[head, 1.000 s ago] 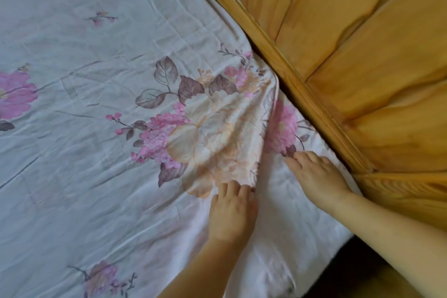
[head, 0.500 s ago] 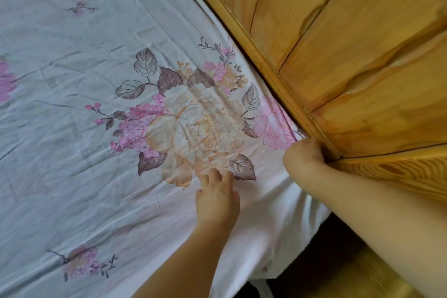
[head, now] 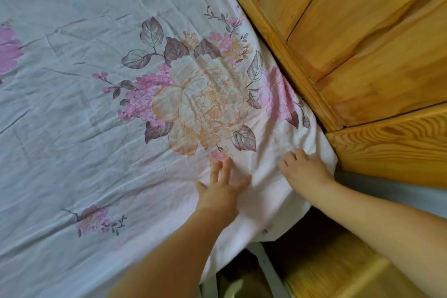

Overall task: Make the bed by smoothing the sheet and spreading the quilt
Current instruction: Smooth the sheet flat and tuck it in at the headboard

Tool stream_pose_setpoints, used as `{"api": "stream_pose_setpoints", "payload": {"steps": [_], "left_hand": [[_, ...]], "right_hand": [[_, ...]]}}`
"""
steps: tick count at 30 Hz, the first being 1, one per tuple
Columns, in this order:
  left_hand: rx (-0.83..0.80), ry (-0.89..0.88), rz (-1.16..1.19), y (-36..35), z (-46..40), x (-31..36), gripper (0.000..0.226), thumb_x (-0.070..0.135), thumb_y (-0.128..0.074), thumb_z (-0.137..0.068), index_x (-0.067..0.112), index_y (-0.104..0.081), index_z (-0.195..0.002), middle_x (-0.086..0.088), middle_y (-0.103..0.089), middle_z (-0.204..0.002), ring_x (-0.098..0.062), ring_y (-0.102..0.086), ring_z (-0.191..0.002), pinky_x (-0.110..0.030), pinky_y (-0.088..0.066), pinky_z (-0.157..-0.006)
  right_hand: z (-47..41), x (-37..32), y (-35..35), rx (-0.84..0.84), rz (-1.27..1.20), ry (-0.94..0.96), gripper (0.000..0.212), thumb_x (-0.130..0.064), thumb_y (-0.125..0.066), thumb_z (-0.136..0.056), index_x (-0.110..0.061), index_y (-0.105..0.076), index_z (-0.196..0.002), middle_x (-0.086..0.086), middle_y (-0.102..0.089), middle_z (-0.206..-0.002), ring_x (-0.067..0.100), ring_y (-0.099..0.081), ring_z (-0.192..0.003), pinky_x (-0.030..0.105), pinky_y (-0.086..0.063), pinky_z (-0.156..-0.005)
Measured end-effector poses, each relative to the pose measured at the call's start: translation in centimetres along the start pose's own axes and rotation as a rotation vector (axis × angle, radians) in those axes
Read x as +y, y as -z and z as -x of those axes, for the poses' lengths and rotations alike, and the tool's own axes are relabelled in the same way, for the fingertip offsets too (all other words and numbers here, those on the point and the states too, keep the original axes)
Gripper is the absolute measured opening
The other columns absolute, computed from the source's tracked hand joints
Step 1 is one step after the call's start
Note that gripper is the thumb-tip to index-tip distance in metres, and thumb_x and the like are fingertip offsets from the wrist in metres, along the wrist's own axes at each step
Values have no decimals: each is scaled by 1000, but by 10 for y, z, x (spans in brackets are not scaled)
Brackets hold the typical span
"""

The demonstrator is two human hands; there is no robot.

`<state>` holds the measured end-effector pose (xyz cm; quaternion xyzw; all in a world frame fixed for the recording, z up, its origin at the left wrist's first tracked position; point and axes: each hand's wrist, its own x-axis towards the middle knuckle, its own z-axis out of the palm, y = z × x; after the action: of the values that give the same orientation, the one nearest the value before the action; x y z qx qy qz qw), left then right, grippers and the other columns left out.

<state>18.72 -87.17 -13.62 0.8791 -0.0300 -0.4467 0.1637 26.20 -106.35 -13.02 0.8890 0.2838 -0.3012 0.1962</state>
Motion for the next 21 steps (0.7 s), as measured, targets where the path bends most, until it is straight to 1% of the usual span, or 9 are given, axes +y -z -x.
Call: {"api": "stream_pose_setpoints", "payload": {"steps": [2,3,5,6,8,11,16,19,21], "left_hand": [[-21,-7,-83,-10,7,-2,93,10,-60,-88,49,0,-146,-3,37,-151,-29,30,-141,-70,-13,-107],[-33,-11,-124,-15,11,-4,96,10,-61,-88,48,6,-146,-3,39,-150,-30,31,-140,-71,-13,-107],[-41,-19,-187,-20,16,-8,102,14,-64,-87,46,14,-145,-4,41,-148,-31,32,-140,-71,-15,-106],[-38,-17,-207,-20,17,-10,104,18,-65,-87,46,17,-144,-4,41,-148,-30,32,-140,-71,-17,-105],[-49,2,-214,-23,24,-14,107,28,-68,-85,45,20,-143,-3,41,-148,-30,31,-140,-71,-19,-105],[-71,34,-208,-33,38,-19,110,41,-69,-82,43,22,-144,-4,42,-148,-31,31,-140,-69,-21,-105],[-80,36,-214,-46,55,-32,106,38,-68,-84,45,20,-144,-4,42,-148,-30,30,-140,-71,-18,-105],[-100,45,-168,-53,67,-42,101,34,-66,-85,46,14,-145,-1,40,-149,-28,30,-141,-71,-17,-106],[-111,61,-136,-58,79,-55,95,32,-65,-87,46,8,-146,1,38,-150,-26,29,-142,-70,-18,-107]], "right_hand": [[7,4,7,-8,111,13,42,-5,-91,-34,-3,-61,-64,13,-55,-62,30,-54,-53,31,-40,-41],[12,4,17,-60,149,39,33,-7,-85,-56,-2,-62,-79,15,-59,-75,31,-58,-65,34,-42,-48],[18,8,21,-137,162,83,22,-4,-52,-90,-4,-54,-112,15,-55,-111,31,-55,-99,37,-46,-72],[16,12,21,-191,163,73,27,-3,-43,-94,-5,-50,-120,14,-51,-120,31,-51,-109,37,-45,-81],[12,10,22,-300,232,-13,33,-3,-42,-93,-10,-51,-124,10,-50,-127,28,-48,-116,37,-43,-89],[9,-8,27,-277,322,-106,36,-9,-43,-93,-14,-49,-129,8,-47,-131,27,-43,-119,40,-38,-94],[40,-59,15,-157,98,216,34,-8,-41,-96,-14,-45,-129,9,-42,-131,30,-42,-120,41,-40,-93],[46,-73,2,-335,95,197,25,-8,-46,-95,-12,-55,-118,9,-54,-122,27,-51,-110,37,-46,-94],[34,-80,8,-594,146,34,32,-14,-43,-97,-13,-52,-128,7,-50,-133,26,-48,-121,37,-42,-102]]}}
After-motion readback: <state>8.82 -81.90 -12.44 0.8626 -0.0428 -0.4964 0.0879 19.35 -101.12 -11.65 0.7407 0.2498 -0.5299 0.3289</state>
